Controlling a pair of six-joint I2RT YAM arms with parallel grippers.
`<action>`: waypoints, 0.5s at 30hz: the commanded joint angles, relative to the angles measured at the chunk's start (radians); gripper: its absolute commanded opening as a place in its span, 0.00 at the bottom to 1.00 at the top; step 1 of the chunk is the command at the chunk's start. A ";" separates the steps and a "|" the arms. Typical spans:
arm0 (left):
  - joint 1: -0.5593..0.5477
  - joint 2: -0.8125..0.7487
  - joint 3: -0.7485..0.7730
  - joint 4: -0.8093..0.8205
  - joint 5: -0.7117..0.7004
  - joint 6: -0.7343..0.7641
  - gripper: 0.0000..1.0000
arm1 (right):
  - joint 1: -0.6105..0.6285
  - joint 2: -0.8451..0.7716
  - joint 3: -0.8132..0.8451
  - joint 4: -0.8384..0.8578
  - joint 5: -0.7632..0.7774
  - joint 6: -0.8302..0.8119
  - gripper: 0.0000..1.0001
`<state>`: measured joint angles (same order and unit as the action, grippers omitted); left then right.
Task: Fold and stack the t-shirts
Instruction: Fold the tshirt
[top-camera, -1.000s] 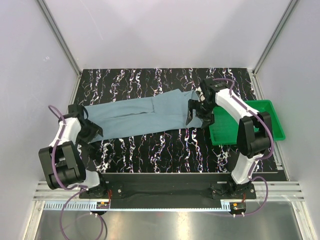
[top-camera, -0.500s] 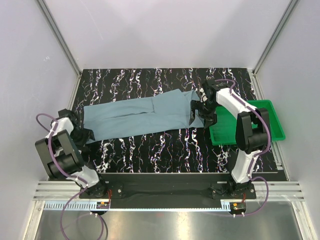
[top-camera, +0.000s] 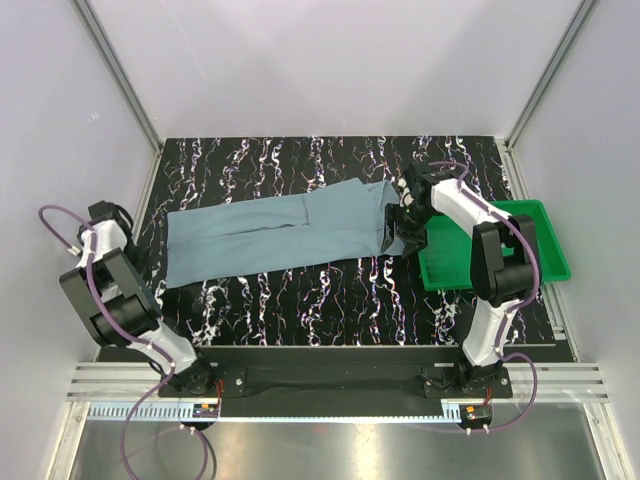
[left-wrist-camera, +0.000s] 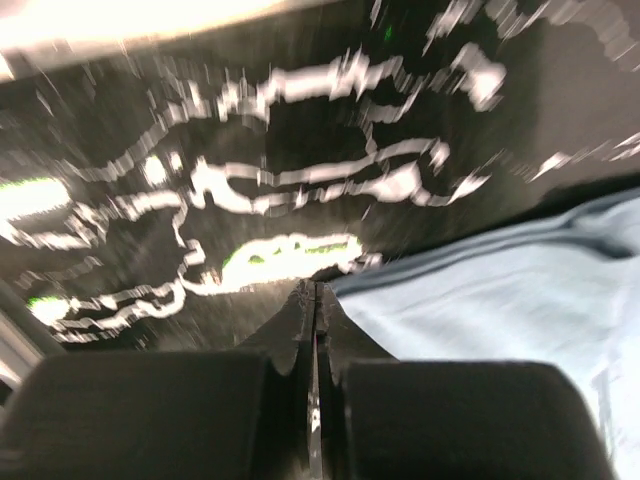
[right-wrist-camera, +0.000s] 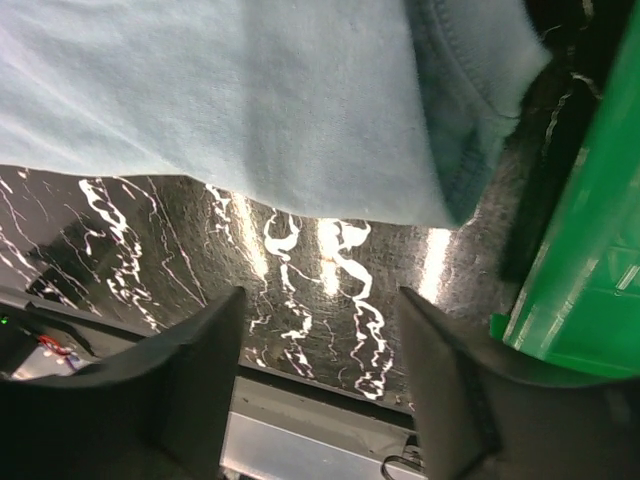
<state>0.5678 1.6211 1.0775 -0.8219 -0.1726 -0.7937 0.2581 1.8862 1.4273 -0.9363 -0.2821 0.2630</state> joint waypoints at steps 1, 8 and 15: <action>0.001 0.019 0.044 -0.011 -0.087 0.063 0.00 | -0.003 0.021 -0.016 0.045 -0.051 0.021 0.66; -0.006 -0.146 -0.057 -0.051 0.063 0.032 0.63 | -0.003 0.028 0.031 0.005 -0.020 0.001 0.68; -0.019 -0.173 -0.194 0.009 0.243 -0.012 0.68 | 0.000 -0.028 0.016 -0.002 -0.055 0.021 0.68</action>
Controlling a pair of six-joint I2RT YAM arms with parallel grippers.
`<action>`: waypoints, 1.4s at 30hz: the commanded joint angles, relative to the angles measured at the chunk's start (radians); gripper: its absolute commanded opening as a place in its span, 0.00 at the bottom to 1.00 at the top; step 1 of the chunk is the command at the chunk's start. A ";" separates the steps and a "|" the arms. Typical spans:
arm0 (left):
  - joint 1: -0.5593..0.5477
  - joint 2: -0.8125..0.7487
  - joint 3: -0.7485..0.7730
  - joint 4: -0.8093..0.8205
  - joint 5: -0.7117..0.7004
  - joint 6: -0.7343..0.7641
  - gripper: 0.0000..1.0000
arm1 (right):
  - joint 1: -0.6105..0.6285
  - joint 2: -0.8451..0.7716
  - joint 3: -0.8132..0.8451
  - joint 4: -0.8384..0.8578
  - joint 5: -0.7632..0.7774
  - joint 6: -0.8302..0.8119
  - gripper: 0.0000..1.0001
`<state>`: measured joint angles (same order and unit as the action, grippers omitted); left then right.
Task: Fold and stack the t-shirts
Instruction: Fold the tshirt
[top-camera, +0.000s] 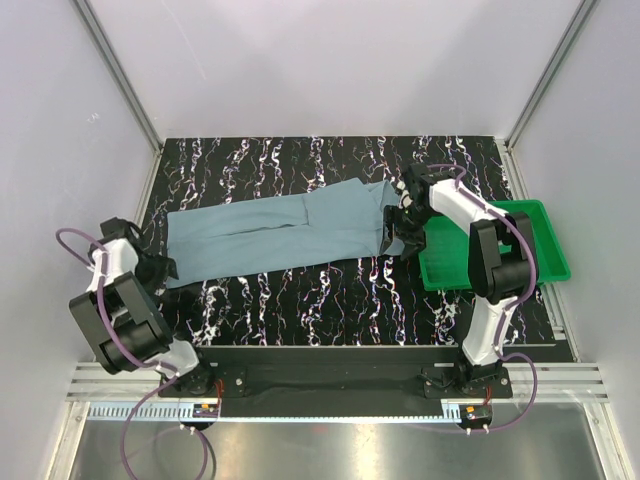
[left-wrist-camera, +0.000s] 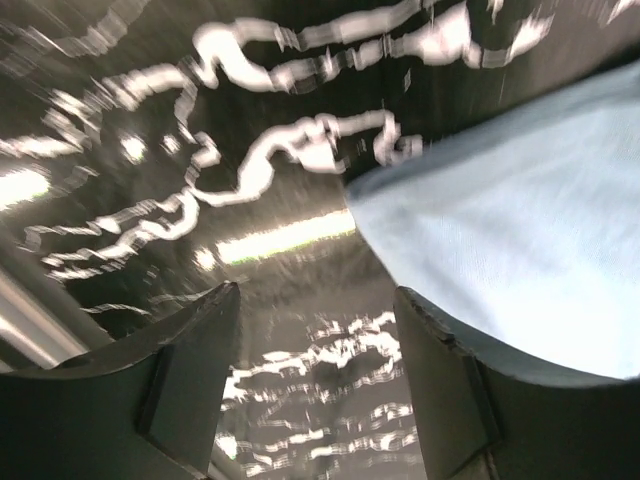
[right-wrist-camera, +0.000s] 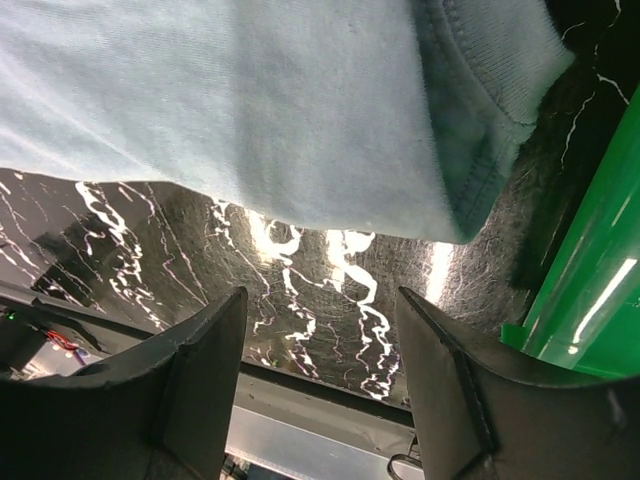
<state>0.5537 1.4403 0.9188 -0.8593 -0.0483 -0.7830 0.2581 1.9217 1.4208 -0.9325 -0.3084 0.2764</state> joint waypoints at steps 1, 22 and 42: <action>-0.005 0.018 -0.067 0.058 0.136 -0.039 0.68 | 0.000 -0.078 0.017 -0.003 -0.035 0.009 0.68; -0.011 0.022 -0.072 0.227 0.107 -0.128 0.67 | 0.000 -0.167 -0.056 0.073 -0.118 0.018 0.67; -0.012 0.023 -0.069 0.143 0.071 -0.219 0.78 | 0.000 -0.152 -0.057 0.070 -0.156 0.010 0.66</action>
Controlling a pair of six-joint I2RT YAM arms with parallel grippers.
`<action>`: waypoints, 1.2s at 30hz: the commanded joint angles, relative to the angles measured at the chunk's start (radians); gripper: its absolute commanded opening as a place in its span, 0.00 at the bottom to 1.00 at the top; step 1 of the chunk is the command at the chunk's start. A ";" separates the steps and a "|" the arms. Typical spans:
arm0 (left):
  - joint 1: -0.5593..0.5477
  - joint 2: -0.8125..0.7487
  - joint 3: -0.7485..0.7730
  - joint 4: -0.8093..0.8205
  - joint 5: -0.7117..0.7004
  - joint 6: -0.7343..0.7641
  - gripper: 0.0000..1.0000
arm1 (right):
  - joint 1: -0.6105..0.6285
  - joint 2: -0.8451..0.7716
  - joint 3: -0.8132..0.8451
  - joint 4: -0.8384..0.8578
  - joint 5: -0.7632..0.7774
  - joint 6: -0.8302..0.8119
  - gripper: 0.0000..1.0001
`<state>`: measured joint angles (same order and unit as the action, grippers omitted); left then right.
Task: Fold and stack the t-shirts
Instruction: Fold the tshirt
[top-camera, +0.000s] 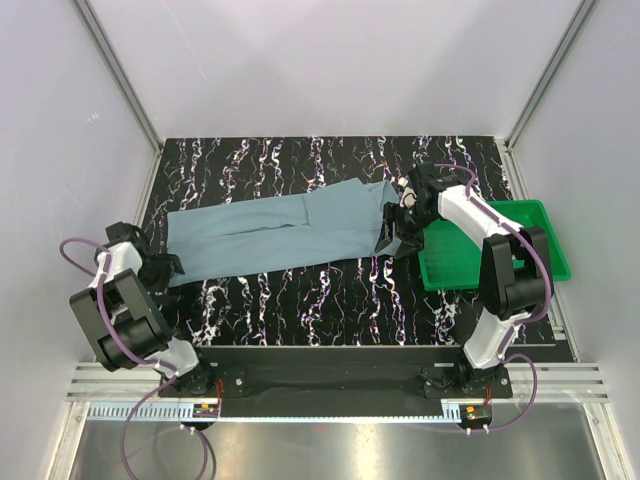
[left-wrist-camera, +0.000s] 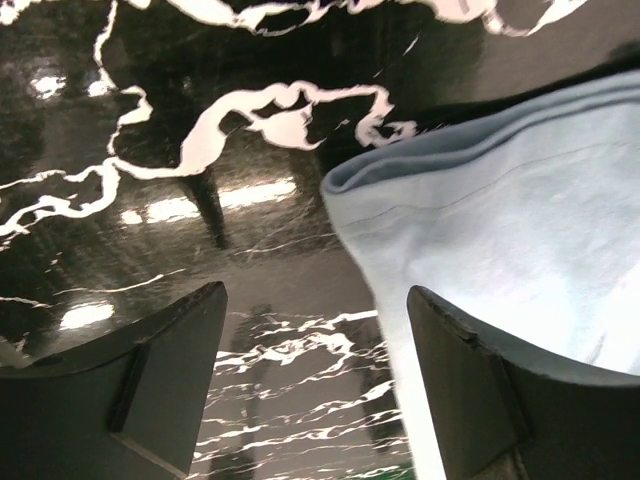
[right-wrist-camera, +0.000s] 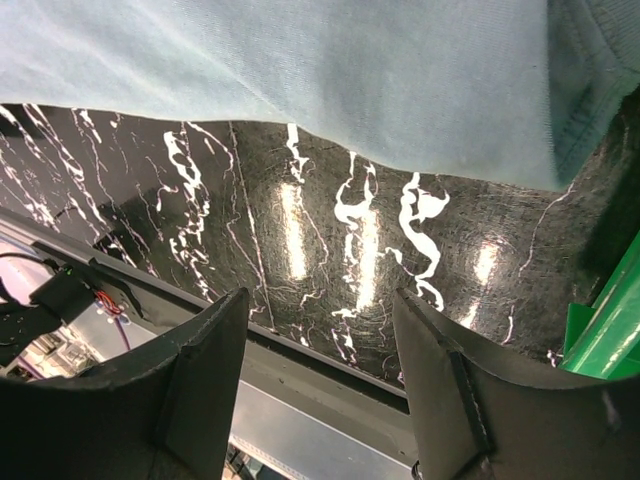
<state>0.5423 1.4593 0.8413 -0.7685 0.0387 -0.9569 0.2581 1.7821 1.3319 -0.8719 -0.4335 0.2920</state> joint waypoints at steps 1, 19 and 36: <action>-0.001 0.012 0.012 0.069 -0.010 -0.064 0.77 | 0.000 -0.013 0.032 0.010 -0.030 -0.005 0.66; -0.004 0.193 0.153 0.091 -0.134 -0.034 0.03 | 0.000 -0.003 0.032 0.001 0.029 -0.002 0.66; 0.032 0.098 0.208 -0.014 -0.254 0.136 0.62 | 0.000 0.115 0.019 0.007 0.029 -0.039 0.62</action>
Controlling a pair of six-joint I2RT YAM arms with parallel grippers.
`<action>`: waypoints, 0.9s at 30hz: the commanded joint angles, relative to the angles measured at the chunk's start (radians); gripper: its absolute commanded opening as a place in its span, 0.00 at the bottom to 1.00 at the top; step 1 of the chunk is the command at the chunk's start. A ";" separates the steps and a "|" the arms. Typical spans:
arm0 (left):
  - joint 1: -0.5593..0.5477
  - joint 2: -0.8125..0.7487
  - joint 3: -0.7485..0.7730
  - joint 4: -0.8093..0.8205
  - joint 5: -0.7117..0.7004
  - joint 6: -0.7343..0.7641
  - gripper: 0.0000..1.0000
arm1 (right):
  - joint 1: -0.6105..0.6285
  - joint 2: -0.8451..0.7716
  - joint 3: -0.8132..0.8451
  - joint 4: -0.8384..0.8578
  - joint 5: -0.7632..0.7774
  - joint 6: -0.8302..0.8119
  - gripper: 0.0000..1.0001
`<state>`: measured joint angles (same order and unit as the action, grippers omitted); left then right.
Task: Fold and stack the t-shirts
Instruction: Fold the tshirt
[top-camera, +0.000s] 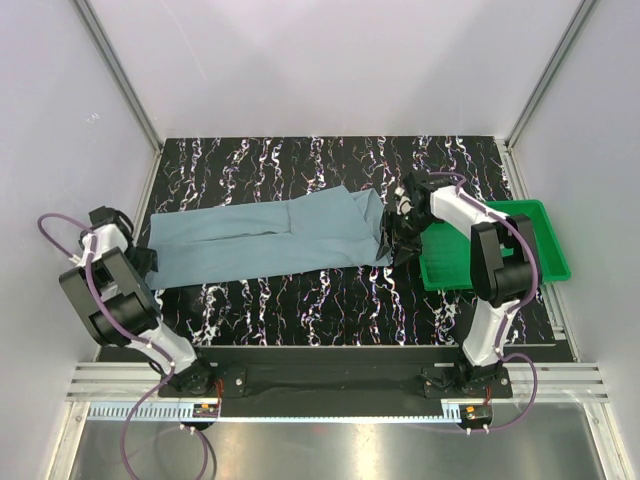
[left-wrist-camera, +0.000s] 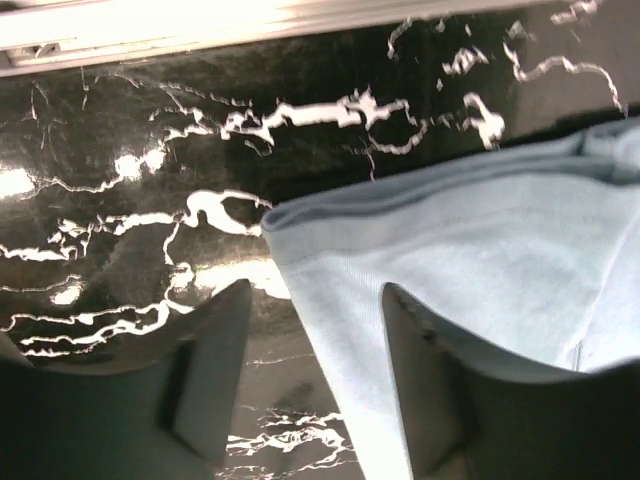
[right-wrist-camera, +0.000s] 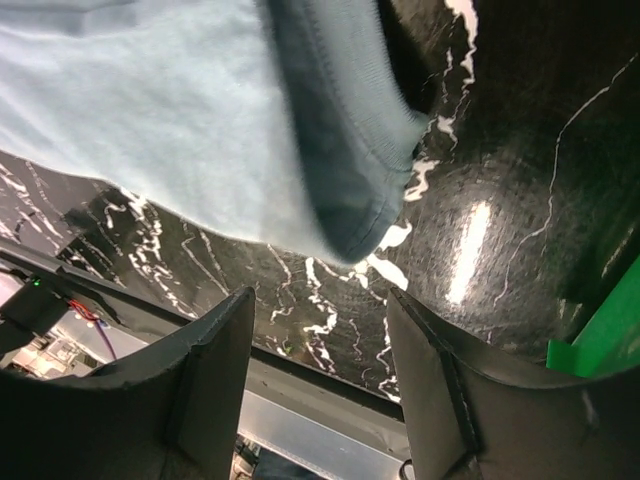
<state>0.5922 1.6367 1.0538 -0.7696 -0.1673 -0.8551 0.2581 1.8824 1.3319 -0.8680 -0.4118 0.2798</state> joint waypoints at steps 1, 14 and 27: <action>-0.028 -0.090 -0.005 -0.029 -0.052 0.037 0.63 | -0.002 0.020 0.023 0.003 0.008 -0.031 0.62; -0.367 -0.186 -0.012 -0.001 0.020 0.005 0.46 | 0.000 0.098 0.116 -0.006 0.001 -0.031 0.54; -0.374 0.009 0.031 0.003 0.055 0.056 0.43 | 0.000 0.106 0.124 0.023 -0.059 0.001 0.31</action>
<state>0.2188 1.6215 1.0512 -0.7837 -0.1261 -0.8162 0.2581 1.9976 1.4204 -0.8551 -0.4408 0.2764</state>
